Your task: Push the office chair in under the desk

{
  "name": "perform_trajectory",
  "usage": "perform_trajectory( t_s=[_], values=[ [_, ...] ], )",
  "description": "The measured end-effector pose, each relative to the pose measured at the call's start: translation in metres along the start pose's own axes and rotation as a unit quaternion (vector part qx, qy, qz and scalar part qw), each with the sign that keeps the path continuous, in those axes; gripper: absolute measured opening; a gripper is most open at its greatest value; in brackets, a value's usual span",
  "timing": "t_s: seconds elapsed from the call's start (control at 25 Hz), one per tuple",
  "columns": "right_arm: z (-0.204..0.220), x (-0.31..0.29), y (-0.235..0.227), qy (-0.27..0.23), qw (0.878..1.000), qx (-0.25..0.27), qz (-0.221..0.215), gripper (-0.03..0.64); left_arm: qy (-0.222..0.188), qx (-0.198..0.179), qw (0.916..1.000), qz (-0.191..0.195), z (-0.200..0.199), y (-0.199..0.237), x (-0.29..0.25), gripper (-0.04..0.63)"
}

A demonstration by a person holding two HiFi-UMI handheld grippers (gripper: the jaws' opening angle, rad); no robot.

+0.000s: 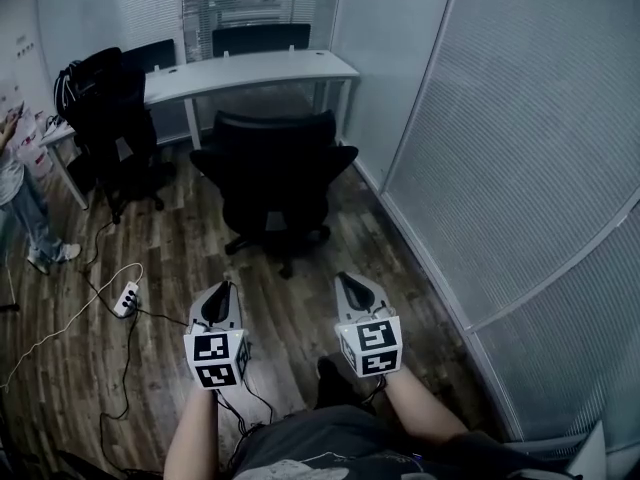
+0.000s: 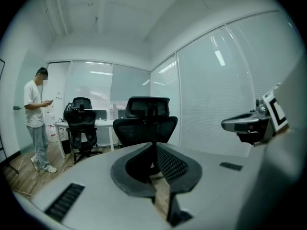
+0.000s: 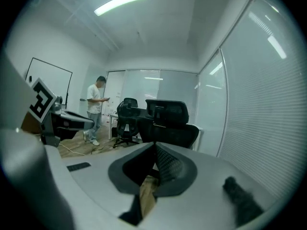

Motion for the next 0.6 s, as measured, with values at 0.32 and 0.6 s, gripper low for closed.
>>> perform_trajectory(
  t_s=[0.32, 0.6],
  values=[
    [-0.004, -0.012, 0.001, -0.013, 1.0, -0.014, -0.005, 0.029, 0.011, 0.007, 0.9999, 0.007, 0.006, 0.015, 0.002, 0.034],
    [-0.007, -0.058, -0.028, -0.02, 0.999, -0.035, -0.003, 0.029, 0.013, -0.002, 0.9999, 0.007, -0.003, 0.029, -0.039, 0.034]
  ],
)
Point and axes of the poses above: the fingertips, and each gripper's own axes: x backward along the fingers, y to its left, z out of its underside, the point moved 5 cm from there along x, backward along the fingers, and after that the axes turned 2 degrees about y, right-handed, at the moved point
